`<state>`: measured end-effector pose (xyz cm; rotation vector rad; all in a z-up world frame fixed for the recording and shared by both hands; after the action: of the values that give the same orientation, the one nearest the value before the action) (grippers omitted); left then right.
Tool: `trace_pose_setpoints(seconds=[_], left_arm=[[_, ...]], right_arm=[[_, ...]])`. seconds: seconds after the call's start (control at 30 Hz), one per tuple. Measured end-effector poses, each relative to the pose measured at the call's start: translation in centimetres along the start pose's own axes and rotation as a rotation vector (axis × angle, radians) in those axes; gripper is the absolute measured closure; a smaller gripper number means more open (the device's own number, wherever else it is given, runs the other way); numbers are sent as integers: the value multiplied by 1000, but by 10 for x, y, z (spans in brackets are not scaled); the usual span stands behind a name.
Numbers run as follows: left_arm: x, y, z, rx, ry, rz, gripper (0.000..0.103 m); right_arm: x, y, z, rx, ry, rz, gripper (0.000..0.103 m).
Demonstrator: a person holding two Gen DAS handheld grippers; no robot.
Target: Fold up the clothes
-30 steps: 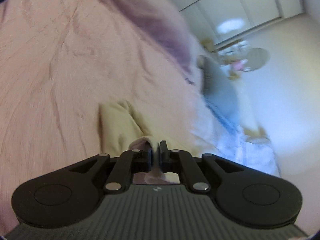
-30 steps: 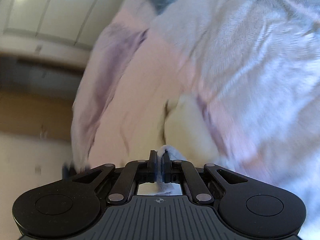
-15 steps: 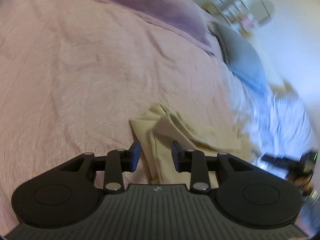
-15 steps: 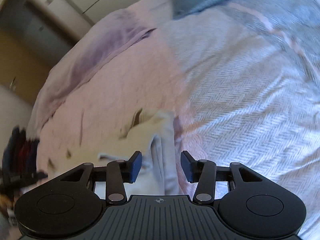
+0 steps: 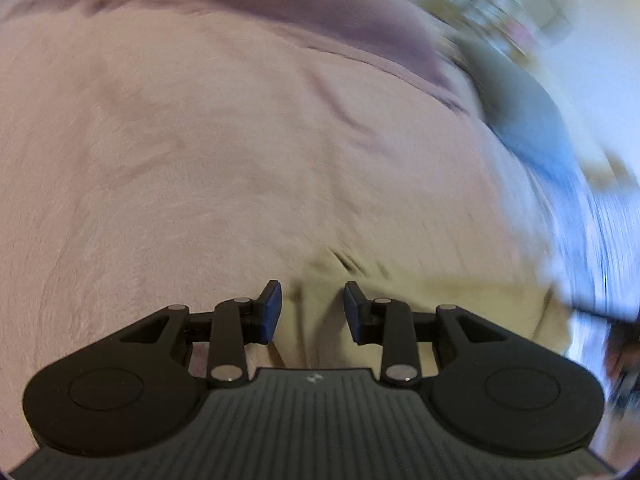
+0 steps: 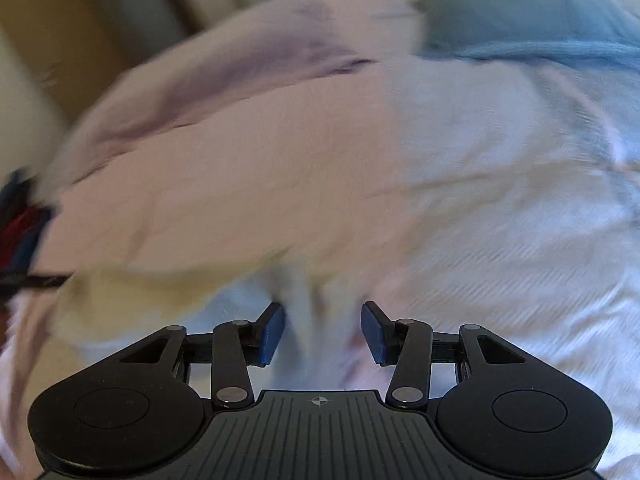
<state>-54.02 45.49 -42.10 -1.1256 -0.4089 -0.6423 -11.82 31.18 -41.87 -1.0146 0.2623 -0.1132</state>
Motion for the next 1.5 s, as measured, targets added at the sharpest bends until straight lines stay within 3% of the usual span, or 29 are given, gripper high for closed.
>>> trace_pose_setpoints(seconds=[0.07,0.27,0.37,0.43,0.47,0.5,0.53,0.6,0.73,0.83,0.87,0.9,0.97,1.17,1.33,1.5], left_arm=[[-5,-7,4,26,-56,-15,75],[-1,-11,-13,-35,-5,-74,71],[3,0,-16,-34,-6,-88,70],[6,7,-15,-31,-2,-92,78],[8,8,-14,-33,8,-95,86],[10,9,-14,-35,19,-97,96],[12,9,-13,-35,35,-95,96],[15,2,-13,-31,63,-94,96],[11,-1,-13,-26,29,-93,90],[10,6,-11,-26,4,-107,91],[13,6,-11,-27,23,-109,95],[15,5,-10,-29,42,-111,96],[19,2,-8,-23,72,-112,98],[22,-22,12,62,89,-129,98],[17,11,18,12,109,-67,98],[-7,37,13,-50,65,-3,91]], right_arm=[[5,3,5,-7,41,25,56],[2,-9,-6,-34,24,188,56],[-3,5,-6,-35,-10,180,56],[-10,14,-3,-21,-33,175,57],[-11,18,0,-4,-57,161,61],[-12,19,1,7,-85,148,82],[-14,18,1,11,-117,135,89],[-15,16,1,17,-169,110,89],[-9,8,-3,0,-94,129,87],[-15,18,-4,-16,-98,119,87],[-19,18,-3,-14,-115,123,89],[-23,17,-3,-5,-146,118,99],[-27,7,-1,40,-206,91,99],[3,-23,12,94,-24,149,100],[12,2,20,59,53,121,100],[21,36,12,-59,116,81,100]])
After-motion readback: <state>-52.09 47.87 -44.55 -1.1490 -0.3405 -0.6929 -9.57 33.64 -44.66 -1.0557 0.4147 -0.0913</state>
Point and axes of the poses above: each gripper's, at about its wrist camera, not at the fingertips, and y roughly the way its jaws point, x to its right, z to its top, the point moved 8 cm from there along y, roughly the way its jaws point, and after that the axes turned 9 degrees about -z, right-handed, at the moved point
